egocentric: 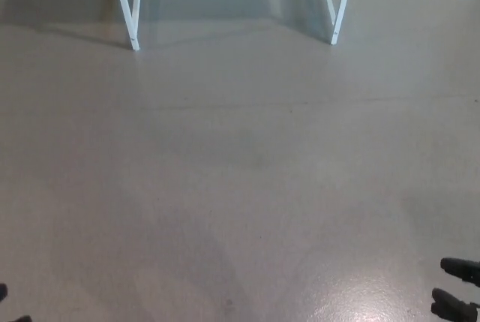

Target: The robot walk towards a table in front and uses its left hand to pick up the pot from the base and places it on the table

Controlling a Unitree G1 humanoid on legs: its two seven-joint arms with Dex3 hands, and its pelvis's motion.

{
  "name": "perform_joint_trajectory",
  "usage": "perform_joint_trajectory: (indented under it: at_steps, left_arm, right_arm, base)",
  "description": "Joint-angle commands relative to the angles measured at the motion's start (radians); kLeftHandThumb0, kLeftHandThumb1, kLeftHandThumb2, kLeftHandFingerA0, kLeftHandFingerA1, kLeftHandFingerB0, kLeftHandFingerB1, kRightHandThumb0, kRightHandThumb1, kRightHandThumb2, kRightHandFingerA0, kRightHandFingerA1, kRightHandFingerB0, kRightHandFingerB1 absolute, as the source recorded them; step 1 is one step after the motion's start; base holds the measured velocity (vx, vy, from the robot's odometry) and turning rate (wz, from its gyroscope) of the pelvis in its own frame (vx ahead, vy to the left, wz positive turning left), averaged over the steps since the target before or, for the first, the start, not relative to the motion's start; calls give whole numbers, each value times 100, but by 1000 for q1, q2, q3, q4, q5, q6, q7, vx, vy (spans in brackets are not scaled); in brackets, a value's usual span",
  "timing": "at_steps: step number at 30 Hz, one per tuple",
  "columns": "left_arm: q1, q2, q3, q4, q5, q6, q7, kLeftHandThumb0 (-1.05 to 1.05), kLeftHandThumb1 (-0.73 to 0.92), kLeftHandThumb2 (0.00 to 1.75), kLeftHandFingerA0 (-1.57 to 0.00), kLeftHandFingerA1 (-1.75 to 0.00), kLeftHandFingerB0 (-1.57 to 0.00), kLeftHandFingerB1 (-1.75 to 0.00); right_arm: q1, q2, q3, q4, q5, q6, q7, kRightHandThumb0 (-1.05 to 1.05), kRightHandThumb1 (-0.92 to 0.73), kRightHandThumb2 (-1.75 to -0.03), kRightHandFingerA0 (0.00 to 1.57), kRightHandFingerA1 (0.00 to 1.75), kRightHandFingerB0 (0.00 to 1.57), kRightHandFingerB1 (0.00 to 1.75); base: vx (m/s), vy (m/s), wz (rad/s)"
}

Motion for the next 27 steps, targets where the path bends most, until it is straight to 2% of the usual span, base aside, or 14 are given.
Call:
perform_joint_trajectory:
  at_steps: [1,9,10,15,18,27]
  left_arm:
    - [13,26,36,-6,-98,-34,-124,-12,52,56,-34,-37,-38,-34]
    - [34,27,44,-21,-118,-20,-139,-10,55,56,-35,-37,-38,-34]
    - [34,26,41,-14,-114,-35,-140,-10,54,56,-37,-38,-41,-35]
    - [38,31,34,-1,-109,-54,-142,-11,54,56,-36,-38,-41,-35]
    - [44,30,28,2,-104,-64,-135,-14,53,56,-37,-38,-44,-36]
    - [47,33,13,14,-99,-82,-127,-12,53,56,-37,-37,-42,-35]
  right_arm:
    - [5,-21,-26,40,68,-98,91,-62,-30,-63,84,50,60,44]
    - [14,-22,-22,70,75,-134,105,-62,-30,-63,86,50,61,44]
    - [18,-21,-27,67,85,-130,112,-58,-28,-62,90,52,62,45]
    - [21,-22,-23,84,83,-139,111,-60,-29,-62,86,50,64,45]
    - [22,-22,-23,93,86,-142,116,-61,-28,-61,91,51,64,44]
    - [15,-24,-17,115,85,-154,115,-59,-29,-63,88,52,63,45]
  base:
    - [0,0,0]
    - [0,0,0]
    - [0,0,0]
    - [0,0,0]
    - [53,-11,-21]
    - [-11,61,2]
